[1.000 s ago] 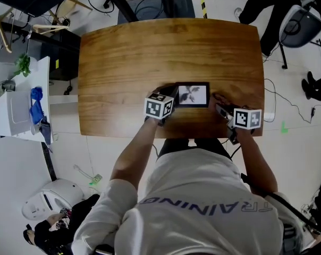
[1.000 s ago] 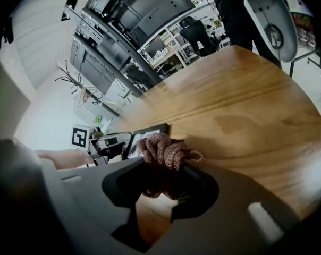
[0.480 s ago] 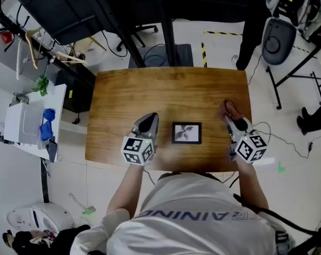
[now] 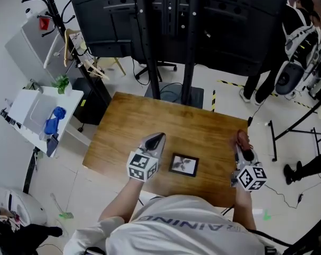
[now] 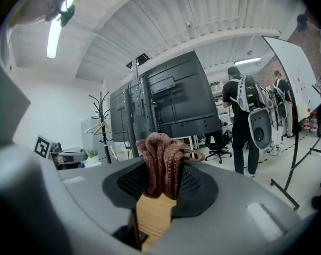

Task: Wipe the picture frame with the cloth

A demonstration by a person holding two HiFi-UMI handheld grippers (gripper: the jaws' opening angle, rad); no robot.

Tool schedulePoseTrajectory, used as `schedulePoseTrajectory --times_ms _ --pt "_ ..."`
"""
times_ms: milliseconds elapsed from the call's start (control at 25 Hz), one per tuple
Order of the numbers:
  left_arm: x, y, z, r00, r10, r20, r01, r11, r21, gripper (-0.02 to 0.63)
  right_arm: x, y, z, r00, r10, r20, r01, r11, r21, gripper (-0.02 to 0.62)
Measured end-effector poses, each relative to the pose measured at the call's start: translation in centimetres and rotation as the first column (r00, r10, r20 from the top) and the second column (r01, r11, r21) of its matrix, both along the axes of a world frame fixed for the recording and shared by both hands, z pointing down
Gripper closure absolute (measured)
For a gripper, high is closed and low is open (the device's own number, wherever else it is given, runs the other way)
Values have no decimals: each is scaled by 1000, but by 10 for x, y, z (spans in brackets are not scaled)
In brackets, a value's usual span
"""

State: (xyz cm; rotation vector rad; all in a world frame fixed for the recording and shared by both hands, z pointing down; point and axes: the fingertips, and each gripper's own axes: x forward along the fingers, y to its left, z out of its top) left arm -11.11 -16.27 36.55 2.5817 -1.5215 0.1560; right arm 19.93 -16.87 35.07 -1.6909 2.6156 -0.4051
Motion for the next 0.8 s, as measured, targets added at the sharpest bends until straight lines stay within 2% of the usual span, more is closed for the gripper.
schedulePoseTrajectory --times_ms 160,560,800 --pt "13 3 7 999 9 -36 -9 1000 -13 601 -13 2 -1 999 -35 -27 35 999 5 472" --pt "14 6 15 996 3 -91 -9 998 -56 601 -20 6 3 998 -54 -39 54 998 -13 476" --pt "21 9 24 996 13 -92 -20 997 -72 601 -31 6 7 996 -76 -39 75 997 -13 476"
